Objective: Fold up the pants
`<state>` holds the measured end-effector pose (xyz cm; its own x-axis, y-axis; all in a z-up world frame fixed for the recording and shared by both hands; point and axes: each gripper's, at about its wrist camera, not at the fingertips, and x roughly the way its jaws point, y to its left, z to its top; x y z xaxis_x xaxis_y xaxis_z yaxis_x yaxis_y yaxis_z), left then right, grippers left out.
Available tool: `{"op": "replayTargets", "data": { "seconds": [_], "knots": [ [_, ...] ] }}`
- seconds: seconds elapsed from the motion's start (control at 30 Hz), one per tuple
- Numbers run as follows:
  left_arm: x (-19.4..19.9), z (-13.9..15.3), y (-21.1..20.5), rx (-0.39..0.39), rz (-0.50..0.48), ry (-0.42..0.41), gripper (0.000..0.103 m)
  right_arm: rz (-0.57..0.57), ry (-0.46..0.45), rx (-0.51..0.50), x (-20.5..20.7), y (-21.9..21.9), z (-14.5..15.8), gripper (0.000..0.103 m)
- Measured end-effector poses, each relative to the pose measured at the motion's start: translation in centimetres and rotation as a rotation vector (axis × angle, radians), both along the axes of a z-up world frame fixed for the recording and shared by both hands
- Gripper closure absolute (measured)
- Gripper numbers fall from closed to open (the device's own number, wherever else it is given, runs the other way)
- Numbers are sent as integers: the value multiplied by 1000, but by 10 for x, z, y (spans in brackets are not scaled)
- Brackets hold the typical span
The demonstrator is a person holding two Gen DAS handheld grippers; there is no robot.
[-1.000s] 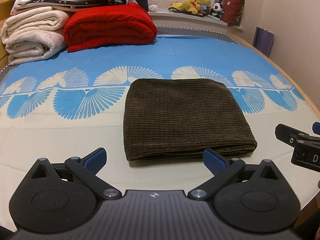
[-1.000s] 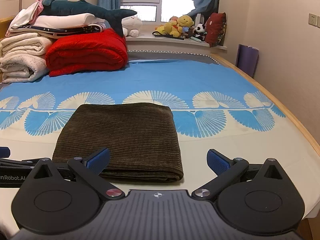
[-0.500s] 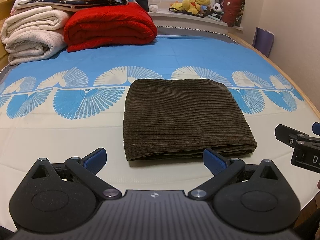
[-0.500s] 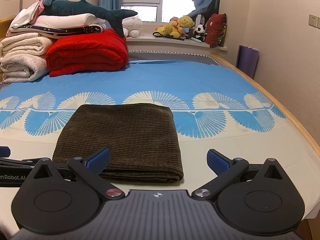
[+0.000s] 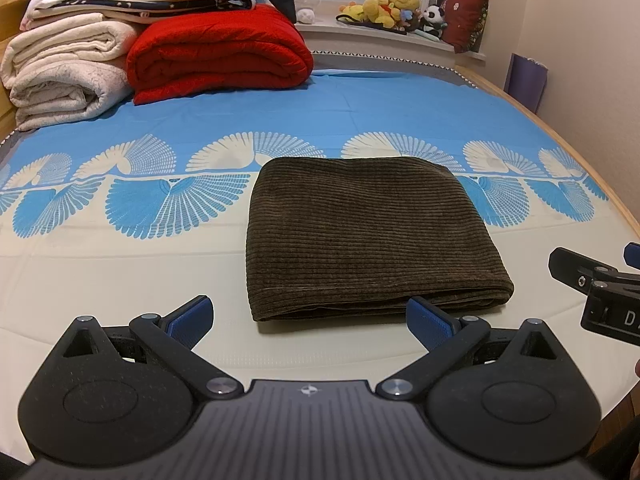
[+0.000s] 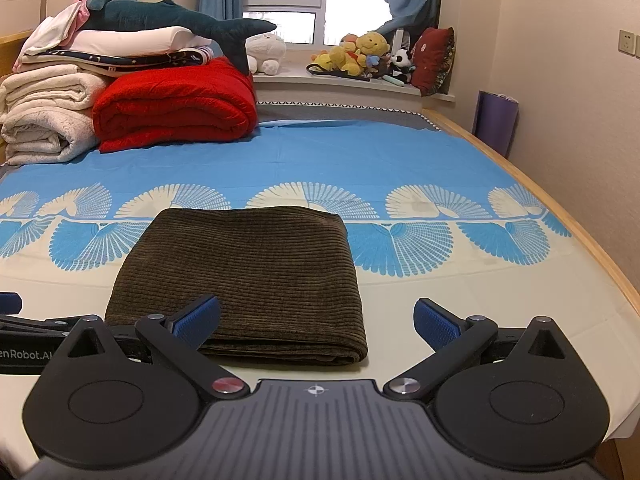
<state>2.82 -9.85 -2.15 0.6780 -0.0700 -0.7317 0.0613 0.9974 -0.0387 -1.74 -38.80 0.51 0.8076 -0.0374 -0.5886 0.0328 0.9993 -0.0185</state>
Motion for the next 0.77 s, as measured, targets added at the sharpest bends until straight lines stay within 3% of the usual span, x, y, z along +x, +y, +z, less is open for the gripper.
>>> {"op": "replayTargets", "data": {
  "seconds": [0.77],
  "knots": [
    [-1, 0, 1, 0, -8, -3, 0, 7, 0, 0, 0, -2, 1, 1]
  ]
}}
